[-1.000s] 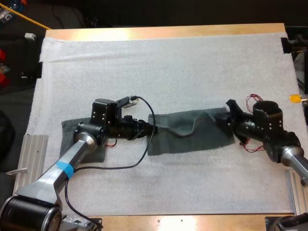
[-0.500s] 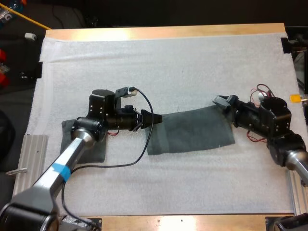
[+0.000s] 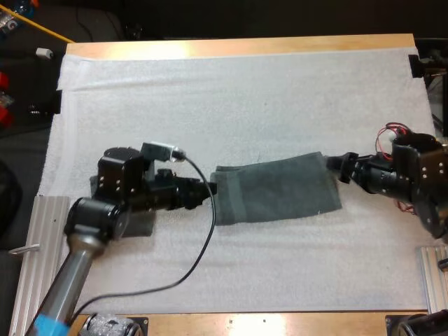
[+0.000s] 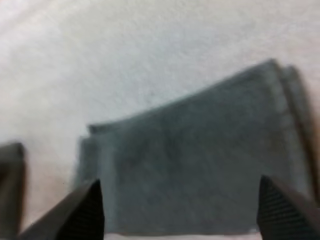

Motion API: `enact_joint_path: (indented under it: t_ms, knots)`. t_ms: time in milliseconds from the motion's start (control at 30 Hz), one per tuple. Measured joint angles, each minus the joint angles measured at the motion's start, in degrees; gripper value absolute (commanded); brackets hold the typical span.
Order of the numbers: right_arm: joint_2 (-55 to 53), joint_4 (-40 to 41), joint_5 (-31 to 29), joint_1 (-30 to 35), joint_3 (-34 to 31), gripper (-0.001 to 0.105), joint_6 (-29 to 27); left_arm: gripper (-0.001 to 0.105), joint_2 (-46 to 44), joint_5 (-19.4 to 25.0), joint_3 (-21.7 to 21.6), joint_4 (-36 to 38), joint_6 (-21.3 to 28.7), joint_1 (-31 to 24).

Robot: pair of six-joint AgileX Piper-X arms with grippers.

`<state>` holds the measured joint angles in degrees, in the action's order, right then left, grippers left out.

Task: Pick towel from pile, fold and stack

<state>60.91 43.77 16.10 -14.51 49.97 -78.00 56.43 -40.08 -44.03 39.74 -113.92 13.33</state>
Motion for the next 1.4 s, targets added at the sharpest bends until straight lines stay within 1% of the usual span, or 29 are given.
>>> enact_joint_path:
  t_ms: [100, 200, 267, 400, 500, 633, 733, 867, 1067, 1233, 1400]
  knots:
    - [-0.1, 8.3, -2.1, 0.0, 3.6, 0.063, -4.1, 0.050, -5.3, 0.9, 0.0, 5.2, 0.8, 0.0]
    - [-0.1, 14.5, -3.6, 0.0, 6.1, 0.063, -7.0, 0.050, -10.2, 1.2, 0.0, 9.9, 1.2, 0.0]
    - [-0.1, 17.1, -4.9, 0.0, 6.6, 0.063, -8.5, 0.050, -13.4, 1.4, 0.0, 11.8, 1.4, 0.0]
    - [-0.1, 18.8, -7.8, 0.0, 6.6, 0.063, -10.0, 0.050, -17.3, 2.4, 0.0, 13.8, 1.6, 0.0]
    - [1.0, 17.9, -8.3, 0.0, 6.7, 0.063, -11.1, 0.050, -19.0, 4.9, 0.0, 14.7, 1.6, 0.0]
    - [5.6, 15.2, -8.2, 0.6, 6.7, 0.063, -11.6, 0.050, -18.6, 6.0, 0.0, 16.0, 1.6, 0.0]
    - [9.9, 13.8, -6.9, 2.6, 6.7, 0.063, -11.6, 0.050, -18.3, 8.2, 0.0, 16.4, 1.6, 0.0]
    - [15.0, 13.1, -4.2, 6.2, 6.7, 0.063, -13.4, 0.050, -18.3, 11.1, 0.0, 16.8, 2.1, 0.0]
    - [21.2, 11.7, -0.1, 8.7, 6.2, 0.063, -16.0, 0.050, -18.3, 11.4, 0.0, 18.2, 2.1, 0.0]
    - [25.8, 7.5, 5.0, 8.7, 5.4, 0.063, -15.8, 0.050, -18.3, 11.4, 0.0, 20.2, 2.1, 0.0]
    - [30.0, 3.6, 7.4, 8.7, 5.5, 0.063, -14.8, 0.050, -18.3, 11.4, 0.0, 21.6, 2.1, 0.0]
